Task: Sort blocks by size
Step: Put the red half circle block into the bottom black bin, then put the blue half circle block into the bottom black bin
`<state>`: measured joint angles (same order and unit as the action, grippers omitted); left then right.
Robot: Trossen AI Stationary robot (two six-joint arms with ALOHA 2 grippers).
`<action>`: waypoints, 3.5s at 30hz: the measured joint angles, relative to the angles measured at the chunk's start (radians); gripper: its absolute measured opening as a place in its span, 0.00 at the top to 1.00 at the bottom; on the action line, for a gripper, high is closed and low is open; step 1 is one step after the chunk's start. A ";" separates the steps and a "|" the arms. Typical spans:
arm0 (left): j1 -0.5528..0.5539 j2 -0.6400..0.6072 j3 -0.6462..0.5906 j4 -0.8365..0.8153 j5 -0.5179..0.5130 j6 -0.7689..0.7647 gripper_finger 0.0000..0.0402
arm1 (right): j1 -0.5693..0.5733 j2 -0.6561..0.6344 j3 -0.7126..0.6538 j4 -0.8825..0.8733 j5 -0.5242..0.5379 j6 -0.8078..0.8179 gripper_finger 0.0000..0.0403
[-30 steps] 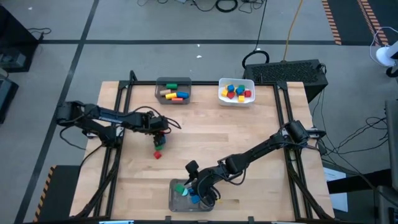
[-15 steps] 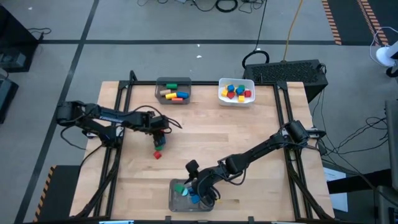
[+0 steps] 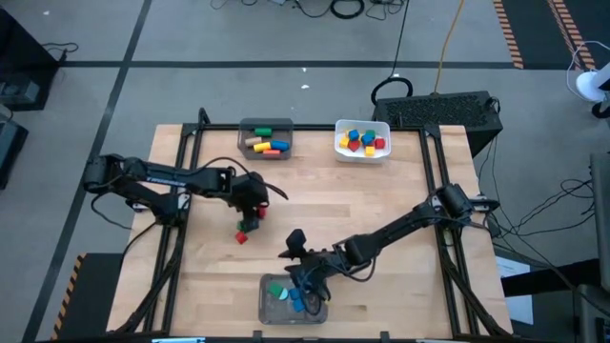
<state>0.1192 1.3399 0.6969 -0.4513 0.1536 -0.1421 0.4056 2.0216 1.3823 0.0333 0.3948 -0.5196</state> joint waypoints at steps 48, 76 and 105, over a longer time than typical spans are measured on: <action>-0.267 -0.001 0.067 0.361 0.224 0.010 0.54 | -0.040 -0.001 0.000 0.116 0.106 -0.134 0.79; -0.159 -0.010 0.068 0.075 0.126 -0.007 0.22 | -0.017 -0.007 0.008 0.031 -0.406 0.189 0.81; -0.150 -0.005 -0.010 -0.199 -0.346 -0.472 0.22 | -0.020 -0.006 0.090 -0.271 -0.499 0.580 0.53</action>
<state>-0.0311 1.3351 0.6865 -0.6504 -0.1920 -0.6144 0.3857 2.0151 1.4727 -0.2375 -0.1043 0.0600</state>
